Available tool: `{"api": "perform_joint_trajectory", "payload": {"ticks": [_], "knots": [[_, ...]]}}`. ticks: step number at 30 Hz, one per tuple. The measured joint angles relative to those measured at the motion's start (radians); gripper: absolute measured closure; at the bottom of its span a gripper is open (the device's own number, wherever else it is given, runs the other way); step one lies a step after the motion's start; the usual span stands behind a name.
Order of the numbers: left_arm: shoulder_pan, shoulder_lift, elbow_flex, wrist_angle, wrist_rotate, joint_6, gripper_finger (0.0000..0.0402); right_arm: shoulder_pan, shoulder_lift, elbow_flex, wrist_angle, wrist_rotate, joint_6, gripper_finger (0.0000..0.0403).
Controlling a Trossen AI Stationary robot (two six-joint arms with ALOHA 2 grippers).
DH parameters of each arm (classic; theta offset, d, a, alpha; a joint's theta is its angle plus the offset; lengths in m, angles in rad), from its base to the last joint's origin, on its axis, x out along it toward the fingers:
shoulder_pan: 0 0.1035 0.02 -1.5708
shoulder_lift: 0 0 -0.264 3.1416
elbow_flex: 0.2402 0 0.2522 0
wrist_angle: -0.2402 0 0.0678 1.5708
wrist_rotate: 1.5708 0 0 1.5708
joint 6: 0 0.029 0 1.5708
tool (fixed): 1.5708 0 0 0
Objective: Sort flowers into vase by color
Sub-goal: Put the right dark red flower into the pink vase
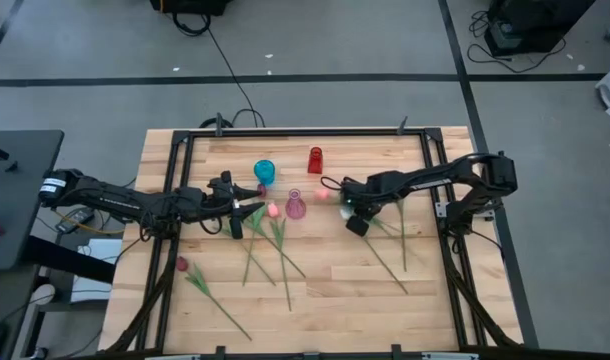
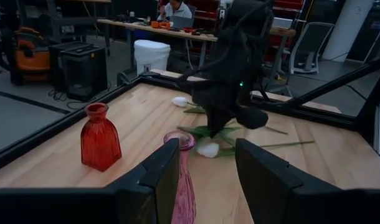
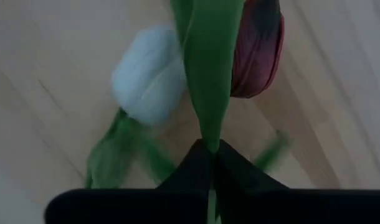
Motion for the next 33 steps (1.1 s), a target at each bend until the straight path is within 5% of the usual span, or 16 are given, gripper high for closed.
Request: {"api": "perform_joint_trajectory", "payload": {"ticks": [15,33], "knots": [[0.000,0.000,0.000,0.000,0.000,0.000,0.0239,-0.005,-0.311,0.000,0.089,0.002,0.008,0.0385],[0.000,0.000,0.000,0.017,0.001,0.016,0.0239,0.055,-0.364,0.000,1.043,0.001,-0.306,0.0378]]}}
